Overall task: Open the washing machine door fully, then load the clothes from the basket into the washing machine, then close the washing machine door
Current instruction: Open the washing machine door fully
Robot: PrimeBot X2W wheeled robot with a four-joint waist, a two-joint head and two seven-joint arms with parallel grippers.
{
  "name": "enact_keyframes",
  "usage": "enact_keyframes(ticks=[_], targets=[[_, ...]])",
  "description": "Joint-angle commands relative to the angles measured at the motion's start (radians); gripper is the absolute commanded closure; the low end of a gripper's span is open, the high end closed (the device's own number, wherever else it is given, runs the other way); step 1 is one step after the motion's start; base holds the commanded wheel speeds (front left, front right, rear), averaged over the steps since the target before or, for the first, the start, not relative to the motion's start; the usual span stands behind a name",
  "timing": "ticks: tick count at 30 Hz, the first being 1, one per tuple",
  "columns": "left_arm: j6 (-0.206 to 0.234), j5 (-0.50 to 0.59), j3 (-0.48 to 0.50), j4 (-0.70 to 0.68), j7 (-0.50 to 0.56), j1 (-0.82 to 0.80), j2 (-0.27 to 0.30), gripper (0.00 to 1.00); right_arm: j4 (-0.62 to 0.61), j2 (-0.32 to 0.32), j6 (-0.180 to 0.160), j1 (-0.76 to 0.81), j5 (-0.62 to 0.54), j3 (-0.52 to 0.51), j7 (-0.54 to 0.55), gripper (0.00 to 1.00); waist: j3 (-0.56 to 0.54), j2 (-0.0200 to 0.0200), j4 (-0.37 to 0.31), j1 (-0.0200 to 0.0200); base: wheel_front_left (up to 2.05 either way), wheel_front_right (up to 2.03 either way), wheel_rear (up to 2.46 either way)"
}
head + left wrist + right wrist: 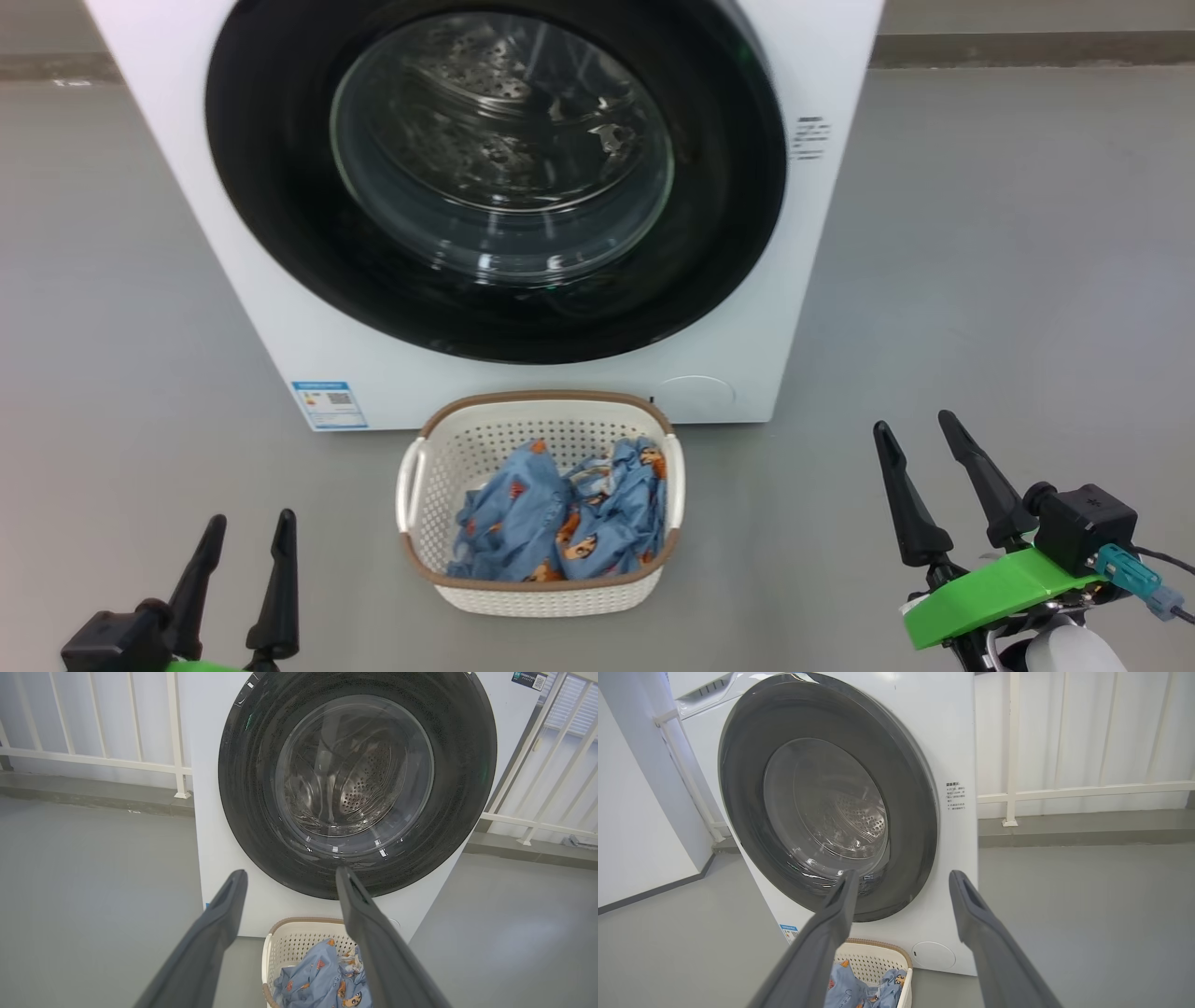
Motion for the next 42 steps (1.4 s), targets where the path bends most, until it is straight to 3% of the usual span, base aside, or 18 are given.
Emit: enact_keyframes(ticks=[1, 10, 42], targets=[[-0.003, -0.003, 0.035, -0.025, -0.012, -0.046, 0.023, 0.00, -0.024, -0.006, -0.001, -0.032, 0.007, 0.026, -0.012, 0.00, -0.001, -0.0001, -0.001, 0.0000, 0.96, 0.96, -1.91], [-0.003, -0.009, 0.030, -0.020, -0.012, -0.048, 0.023, 0.00, -0.024, -0.005, -0.001, -0.030, 0.008, 0.023, -0.012, 0.00, 0.000, -0.0001, -0.003, 0.0000, 0.56, 0.56, -1.12], [-0.003, -0.016, 0.031, -0.024, -0.012, -0.042, 0.023, 0.00, -0.023, 0.000, -0.001, -0.034, 0.004, 0.016, -0.012, 0.00, 0.002, -0.0001, 0.006, -0.0001, 0.00, 0.00, -0.01]])
